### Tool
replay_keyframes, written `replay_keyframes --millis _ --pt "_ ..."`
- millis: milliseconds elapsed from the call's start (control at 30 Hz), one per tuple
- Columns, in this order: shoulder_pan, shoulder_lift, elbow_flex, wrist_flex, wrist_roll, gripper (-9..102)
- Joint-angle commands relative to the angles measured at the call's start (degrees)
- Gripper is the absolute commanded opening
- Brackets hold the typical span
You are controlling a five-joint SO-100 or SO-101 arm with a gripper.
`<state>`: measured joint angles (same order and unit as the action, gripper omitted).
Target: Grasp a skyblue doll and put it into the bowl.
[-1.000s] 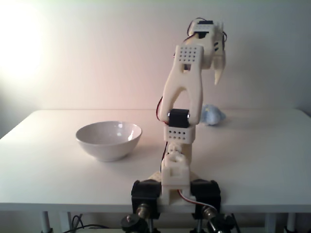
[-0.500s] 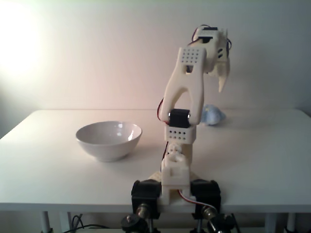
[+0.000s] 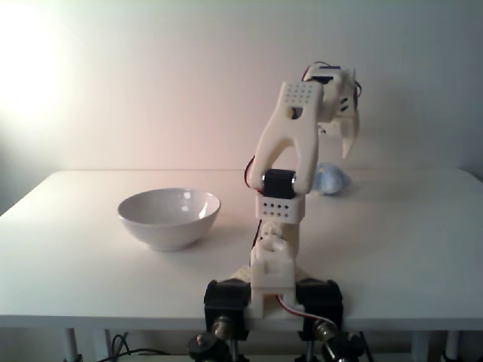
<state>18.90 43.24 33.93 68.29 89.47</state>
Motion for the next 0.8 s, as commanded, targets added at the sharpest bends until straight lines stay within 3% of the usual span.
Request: replay_keyframes --millis 0,767 --pt "0.0 -0.7 -2.2 -0.6 -0.1 75" --pt "0.0 -7.6 -2.3 -0.9 0.0 75"
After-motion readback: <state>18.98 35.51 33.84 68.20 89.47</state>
